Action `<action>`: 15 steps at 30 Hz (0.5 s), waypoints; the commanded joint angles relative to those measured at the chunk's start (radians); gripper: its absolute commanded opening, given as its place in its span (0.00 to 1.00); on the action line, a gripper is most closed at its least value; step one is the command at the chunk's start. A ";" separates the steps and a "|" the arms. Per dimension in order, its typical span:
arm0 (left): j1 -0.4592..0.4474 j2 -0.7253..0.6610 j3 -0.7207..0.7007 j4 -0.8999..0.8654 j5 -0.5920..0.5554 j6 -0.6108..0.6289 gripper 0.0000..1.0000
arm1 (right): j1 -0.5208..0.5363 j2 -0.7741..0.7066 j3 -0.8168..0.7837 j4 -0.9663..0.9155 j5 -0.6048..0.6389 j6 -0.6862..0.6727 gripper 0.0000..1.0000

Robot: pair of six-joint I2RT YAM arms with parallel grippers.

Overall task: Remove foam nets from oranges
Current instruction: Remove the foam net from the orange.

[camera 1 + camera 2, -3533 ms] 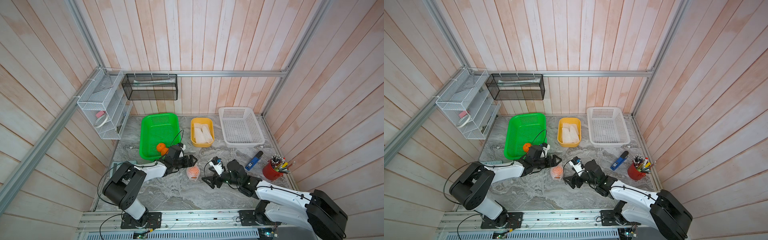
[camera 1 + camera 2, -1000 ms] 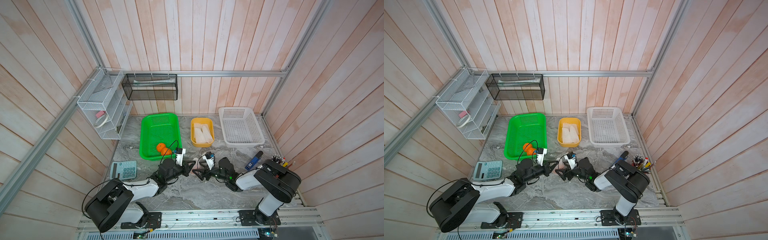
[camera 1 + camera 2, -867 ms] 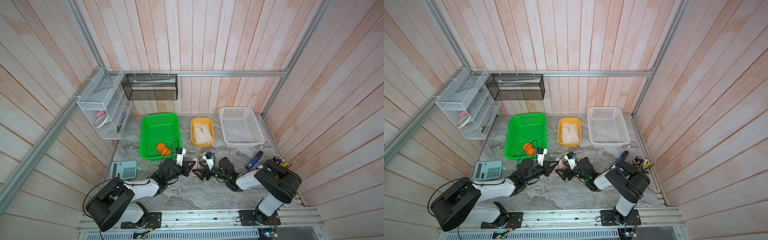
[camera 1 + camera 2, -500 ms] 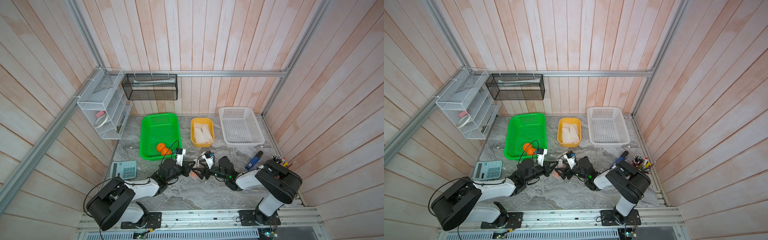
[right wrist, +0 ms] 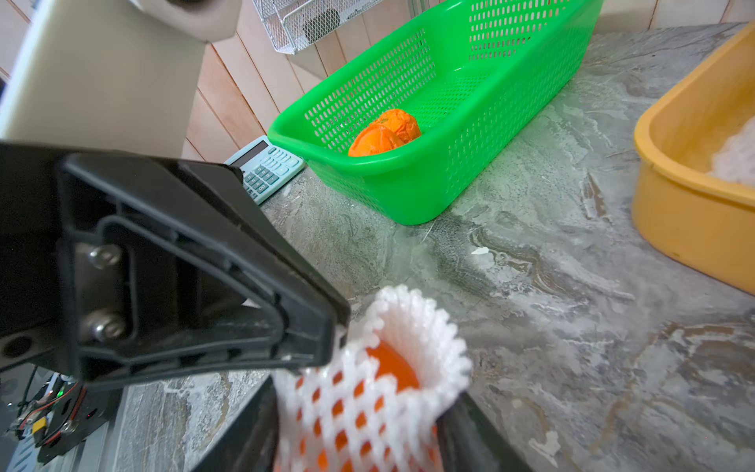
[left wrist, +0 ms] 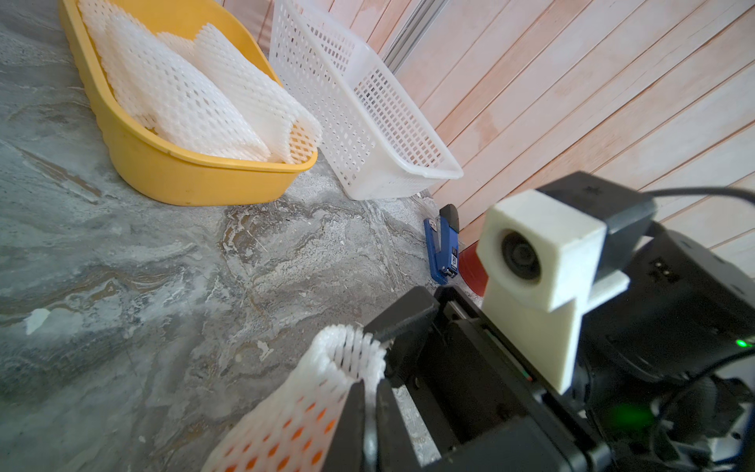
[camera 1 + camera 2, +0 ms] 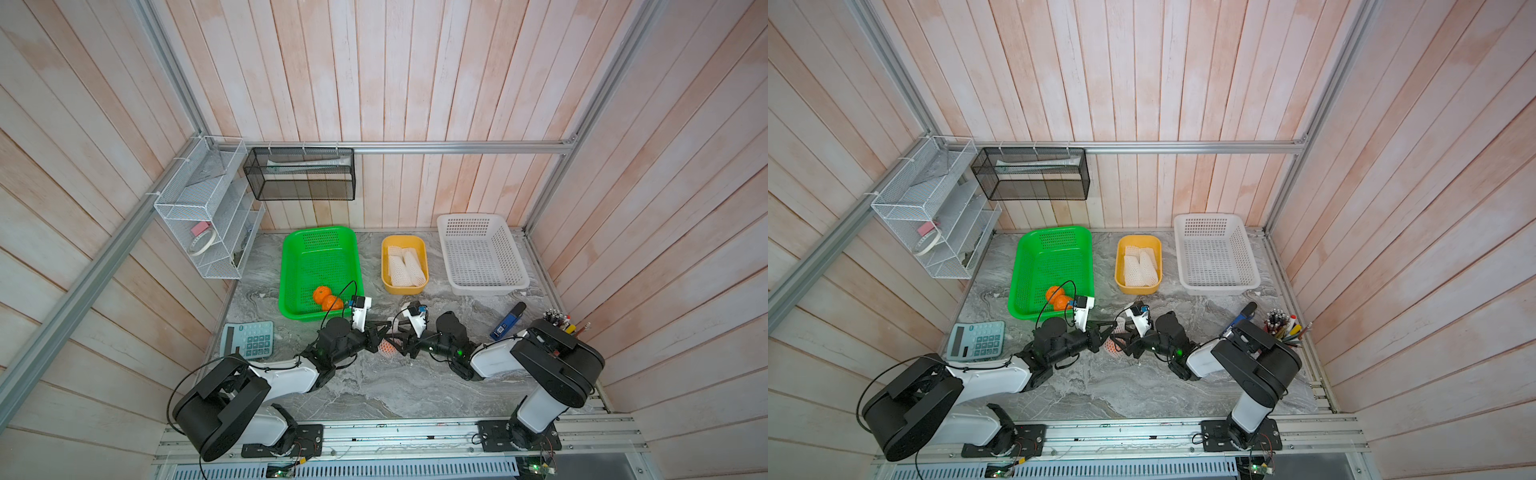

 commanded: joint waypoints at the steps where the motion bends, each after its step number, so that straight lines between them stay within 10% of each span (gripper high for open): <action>1: -0.003 0.004 -0.020 0.073 0.022 -0.007 0.09 | 0.008 0.008 0.019 -0.030 -0.002 -0.010 0.45; 6: -0.005 -0.007 -0.042 0.123 0.037 -0.021 0.18 | 0.014 0.003 0.037 -0.053 0.024 -0.025 0.29; 15: 0.000 -0.141 -0.085 0.065 0.038 -0.030 0.90 | 0.016 -0.019 0.034 -0.060 0.067 -0.065 0.00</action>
